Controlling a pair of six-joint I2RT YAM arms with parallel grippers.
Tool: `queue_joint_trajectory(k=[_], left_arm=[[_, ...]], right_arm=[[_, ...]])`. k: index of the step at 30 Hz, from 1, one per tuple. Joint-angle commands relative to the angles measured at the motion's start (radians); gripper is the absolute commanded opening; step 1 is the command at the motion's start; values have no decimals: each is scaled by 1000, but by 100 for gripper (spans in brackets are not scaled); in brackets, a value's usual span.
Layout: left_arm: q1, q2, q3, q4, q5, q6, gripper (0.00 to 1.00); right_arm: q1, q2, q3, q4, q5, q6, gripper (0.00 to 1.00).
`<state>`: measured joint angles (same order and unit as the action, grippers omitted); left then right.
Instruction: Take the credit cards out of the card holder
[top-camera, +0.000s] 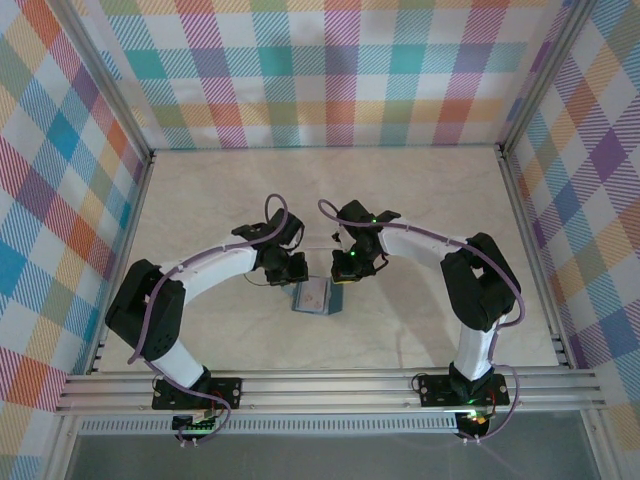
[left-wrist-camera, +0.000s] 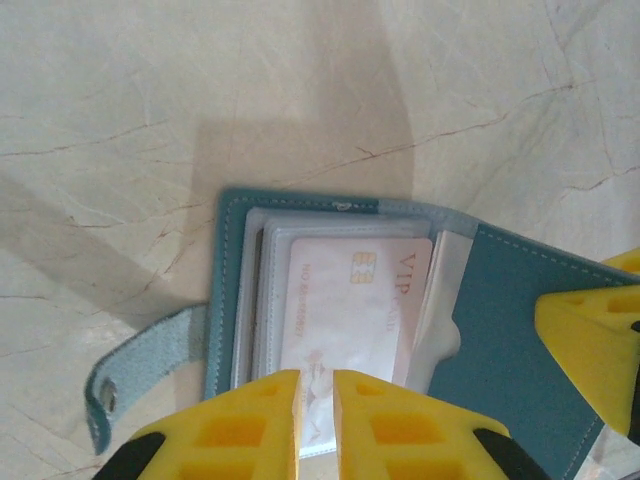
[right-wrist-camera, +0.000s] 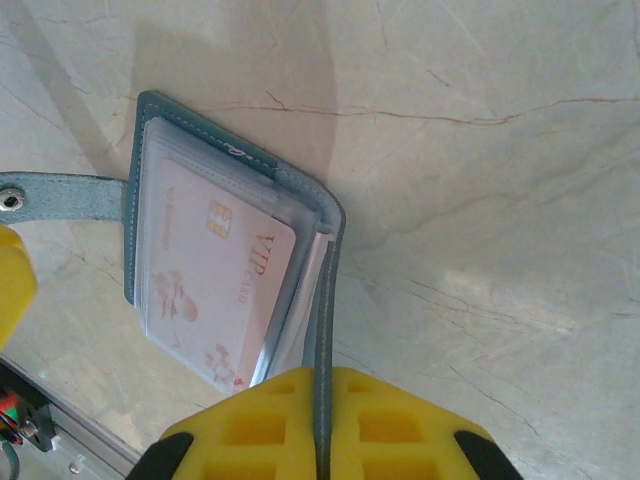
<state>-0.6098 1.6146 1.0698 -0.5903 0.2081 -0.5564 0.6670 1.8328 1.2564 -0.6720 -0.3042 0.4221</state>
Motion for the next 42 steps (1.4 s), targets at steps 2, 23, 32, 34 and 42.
queue_joint_trajectory(k=[2,23,32,34,42], left_arm=[[6,47,36,-57,3,46,17],[7,148,-27,-13,-12,71,16],[7,153,-60,13,5,58,16],[7,152,-67,19,6,55,16],[7,139,-91,35,20,47,16]], right_arm=[[-3,3,49,-47,-38,-72,0],[15,49,122,-207,211,-97,41],[73,57,112,-330,381,-82,60],[81,70,103,-332,404,-72,65],[107,125,103,-336,576,-30,79]])
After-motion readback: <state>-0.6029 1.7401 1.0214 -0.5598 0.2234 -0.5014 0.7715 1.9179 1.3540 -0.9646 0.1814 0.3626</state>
